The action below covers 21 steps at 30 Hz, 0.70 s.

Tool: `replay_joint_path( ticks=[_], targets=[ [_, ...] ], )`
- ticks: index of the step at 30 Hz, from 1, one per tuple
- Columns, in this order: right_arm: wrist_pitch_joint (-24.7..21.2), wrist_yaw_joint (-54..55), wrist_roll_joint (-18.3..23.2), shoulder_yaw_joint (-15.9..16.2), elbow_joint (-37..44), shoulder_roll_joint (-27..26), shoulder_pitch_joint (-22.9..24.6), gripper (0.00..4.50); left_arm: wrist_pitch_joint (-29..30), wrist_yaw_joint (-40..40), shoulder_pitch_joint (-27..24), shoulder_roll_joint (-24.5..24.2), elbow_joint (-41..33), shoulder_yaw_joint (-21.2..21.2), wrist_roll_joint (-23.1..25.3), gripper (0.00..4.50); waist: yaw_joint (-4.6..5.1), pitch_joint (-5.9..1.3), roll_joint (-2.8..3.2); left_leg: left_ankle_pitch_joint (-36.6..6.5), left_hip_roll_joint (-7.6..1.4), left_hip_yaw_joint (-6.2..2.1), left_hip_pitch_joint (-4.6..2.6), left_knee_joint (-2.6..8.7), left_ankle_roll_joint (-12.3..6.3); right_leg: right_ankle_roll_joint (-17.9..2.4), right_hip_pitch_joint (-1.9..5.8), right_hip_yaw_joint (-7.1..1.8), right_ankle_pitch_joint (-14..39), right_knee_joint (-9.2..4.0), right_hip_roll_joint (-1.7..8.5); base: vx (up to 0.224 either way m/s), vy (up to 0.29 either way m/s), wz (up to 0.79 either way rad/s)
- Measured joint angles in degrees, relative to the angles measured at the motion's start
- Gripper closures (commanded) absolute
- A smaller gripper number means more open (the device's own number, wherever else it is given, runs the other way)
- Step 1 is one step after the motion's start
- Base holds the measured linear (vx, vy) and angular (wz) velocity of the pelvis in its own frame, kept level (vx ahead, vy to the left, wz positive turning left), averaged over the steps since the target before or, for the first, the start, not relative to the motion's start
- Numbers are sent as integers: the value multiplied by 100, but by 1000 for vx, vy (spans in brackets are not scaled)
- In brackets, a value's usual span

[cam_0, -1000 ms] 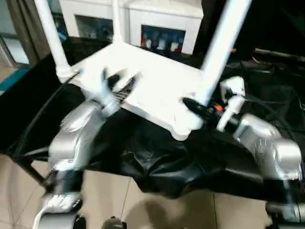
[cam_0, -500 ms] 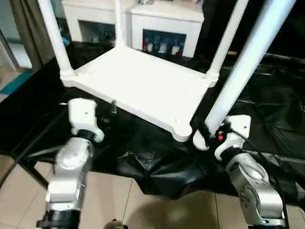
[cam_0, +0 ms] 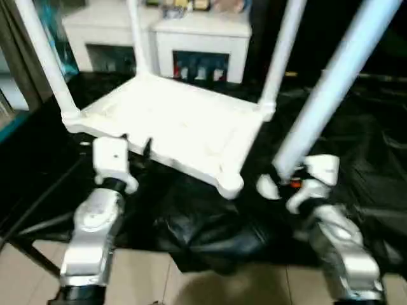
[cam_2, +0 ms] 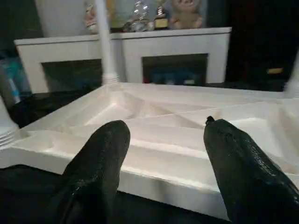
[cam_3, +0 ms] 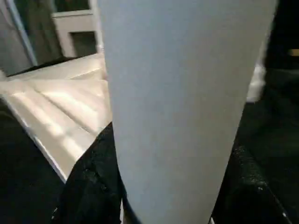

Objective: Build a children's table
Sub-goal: Move to table

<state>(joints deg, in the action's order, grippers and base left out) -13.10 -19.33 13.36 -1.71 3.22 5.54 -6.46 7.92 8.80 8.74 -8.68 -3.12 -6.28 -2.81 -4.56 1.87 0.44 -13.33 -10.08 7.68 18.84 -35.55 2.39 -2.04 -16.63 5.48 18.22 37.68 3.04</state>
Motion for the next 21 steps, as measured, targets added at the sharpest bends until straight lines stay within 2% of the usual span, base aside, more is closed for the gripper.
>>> replay_joint_path(
  ticks=[1,2,3,4,5,6,7,8,9,10,11,12,13,14,15,16,17,18,19,20,21],
  targets=[
    [10,-5,1,41,5,-24,-33,257,2,-11,2,-42,-3,-19,0,148,84,-22,-41,-47,55,-14,-36,-12,-16,-41,-125,-65,31,168,66,136,-5,0],
    [15,-4,1,43,5,-22,-22,257,2,-12,4,-53,-7,-19,0,148,148,-33,-81,-81,111,-23,-74,-18,-27,10,-192,-158,45,166,119,113,-51,-5],
    [22,0,2,18,4,2,13,257,2,-10,9,-52,-7,-8,0,148,171,-44,-122,-145,154,-9,-25,-76,-133,225,-166,-225,17,174,149,104,-39,8],
    [26,6,2,-66,-7,85,102,257,9,2,36,59,-14,111,-5,148,141,-48,-100,-252,177,-20,39,-250,-597,198,-96,-246,47,112,100,104,-39,8],
    [26,13,0,-145,-31,140,140,257,11,37,36,112,-20,232,-12,148,108,-45,-82,-269,179,-65,135,-424,-675,194,-33,-245,43,45,65,99,-19,7],
    [25,14,1,-206,-52,163,143,257,12,49,34,116,-20,275,-20,148,84,-57,-62,-250,181,-94,239,-520,-643,190,11,-241,36,-16,26,98,-11,-5],
    [26,13,2,-232,-48,157,143,257,13,53,36,102,-21,267,-25,148,78,-64,27,-214,161,-112,332,-359,-584,188,108,-159,37,-101,-39,98,-11,-5],
    [27,12,2,-227,-36,141,136,257,14,60,34,80,-22,264,-27,148,69,-66,124,31,100,-137,354,-204,-353,192,181,-103,48,-148,-139,116,36,-7],
    [26,13,2,-208,-42,83,133,257,17,69,11,32,-19,227,-28,148,98,-67,150,0,52,-181,285,-212,-125,204,219,-76,70,-170,-154,162,47,-4],
    [25,5,2,-58,-31,-14,99,257,28,81,6,-21,3,137,-28,148,174,-59,152,-33,104,-206,254,-191,-149,82,159,-30,123,-67,-111,162,47,-4],
    [24,-3,3,66,-24,-61,47,257,30,80,8,-46,24,55,-27,148,240,-77,99,-61,149,-222,232,-196,-171,41,31,-28,148,170,-47,147,10,-4],
    [24,-1,4,122,-18,-80,22,257,30,88,29,-98,82,32,-27,148,289,-79,96,-86,191,-242,200,-199,-189,75,-139,-54,158,433,-10,67,-12,-11],
    [24,8,5,112,-9,-71,16,257,25,94,61,-106,107,32,-28,148,317,-85,74,-117,244,-247,146,-198,-191,137,-349,-106,137,546,44,67,-12,-11],
    [24,13,5,100,-6,-63,15,257,10,102,100,-128,135,34,-32,148,356,-75,18,-137,291,-226,103,-198,-178,225,-472,-212,76,472,65,0,0,0],
    [20,14,6,96,6,-55,15,257,-3,108,159,-141,180,39,-36,148,407,-61,-73,-143,376,-210,67,-196,-169,278,-546,-308,-85,277,147,5,-89,11],
    [7,13,10,64,16,1,58,257,-9,117,233,-83,286,78,-61,148,371,-12,-185,-221,414,-144,62,-268,-269,289,-483,-381,-208,275,164,5,-89,11],
    [-22,13,10,12,15,39,79,257,-10,169,248,-13,309,180,-86,148,288,3,-165,-317,366,-142,45,-371,-436,256,-422,-395,-219,217,120,18,-94,1],
    [-43,12,13,-58,15,75,79,257,-11,244,251,18,322,237,-145,148,251,8,-166,-334,370,-171,112,-543,-465,245,-375,-386,-226,174,106,55,-59,-12],
    [-52,7,44,-135,16,101,76,257,-8,377,259,9,356,256,-238,148,207,7,-155,-314,376,-185,148,-590,-429,237,-299,-373,-227,118,94,55,-59,-12],
    [-55,-3,65,-146,18,110,35,257,4,511,280,-36,360,255,-301,148,189,-7,-108,-268,325,-202,158,-350,-356,225,-269,-326,-228,96,42,0,0,0],
    [-61,-39,83,-141,15,118,-22,257,34,716,325,-111,370,269,-392,148,165,-21,-23,-50,230,-215,179,-190,-141,215,-250,-261,-223,85,-20,62,24,-3]
  ],
)
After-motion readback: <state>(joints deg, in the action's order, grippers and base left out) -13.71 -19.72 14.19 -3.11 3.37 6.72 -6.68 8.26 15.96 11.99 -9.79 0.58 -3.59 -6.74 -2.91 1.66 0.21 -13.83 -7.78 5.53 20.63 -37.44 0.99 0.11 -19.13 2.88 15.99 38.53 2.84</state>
